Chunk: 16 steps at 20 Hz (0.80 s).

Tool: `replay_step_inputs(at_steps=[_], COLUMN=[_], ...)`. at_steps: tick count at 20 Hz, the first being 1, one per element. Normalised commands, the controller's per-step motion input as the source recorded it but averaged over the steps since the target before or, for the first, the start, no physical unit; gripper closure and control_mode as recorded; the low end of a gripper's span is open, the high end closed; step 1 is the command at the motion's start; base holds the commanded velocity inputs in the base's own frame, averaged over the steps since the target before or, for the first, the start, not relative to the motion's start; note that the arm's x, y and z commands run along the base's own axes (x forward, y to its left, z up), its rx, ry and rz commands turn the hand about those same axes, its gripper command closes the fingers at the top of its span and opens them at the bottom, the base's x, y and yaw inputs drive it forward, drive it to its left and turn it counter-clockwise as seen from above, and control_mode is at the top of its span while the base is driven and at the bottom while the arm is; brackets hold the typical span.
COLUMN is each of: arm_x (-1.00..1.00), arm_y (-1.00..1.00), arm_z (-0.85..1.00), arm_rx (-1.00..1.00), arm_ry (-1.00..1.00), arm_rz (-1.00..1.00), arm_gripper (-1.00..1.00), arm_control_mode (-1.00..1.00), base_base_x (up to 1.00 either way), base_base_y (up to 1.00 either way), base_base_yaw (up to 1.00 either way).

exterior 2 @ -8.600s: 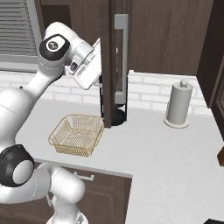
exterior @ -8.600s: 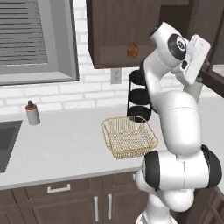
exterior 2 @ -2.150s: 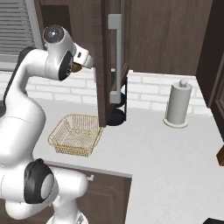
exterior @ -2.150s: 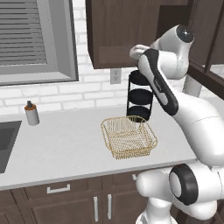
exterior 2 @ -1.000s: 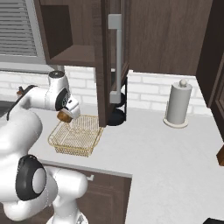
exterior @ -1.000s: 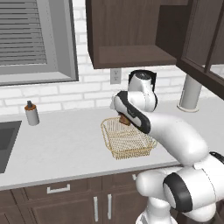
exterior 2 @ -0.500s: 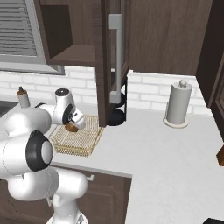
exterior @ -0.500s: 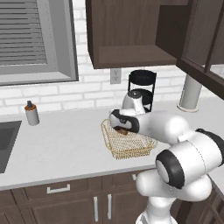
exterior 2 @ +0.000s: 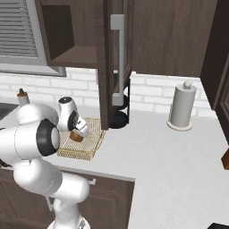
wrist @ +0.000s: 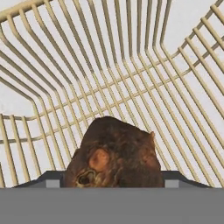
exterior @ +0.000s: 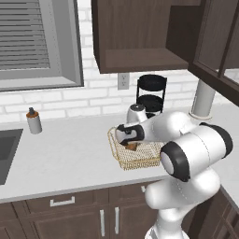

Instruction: Open the cabinet, pick up the bread from the cabinet and place it in the basket. Then move the basket to the dining counter.

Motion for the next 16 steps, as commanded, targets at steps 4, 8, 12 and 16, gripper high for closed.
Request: replay_step_inputs(at_steps=[4, 8, 12, 16], arm_x=[0.05, 0.34, 0.17, 0.00], arm_y=[-0.13, -0.11, -0.10, -0.43], arm_z=[-0.46, -0.47, -0.63, -0.60], arm_rx=[-0.02, 0.00, 0.00, 0.00], arm_ry=[0.04, 0.00, 0.00, -0.02], arm_rz=[0.00, 0.00, 0.00, 0.00], arm_gripper=[1.00, 1.00, 1.00, -1.00], arm_control_mode=[-1.00, -1.00, -1.00, -1.00], base_base_x=[0.00, 0.00, 0.00, 0.00], base_base_y=[0.00, 0.00, 0.00, 0.00], base_base_yaw=[0.00, 0.00, 0.00, 0.00])
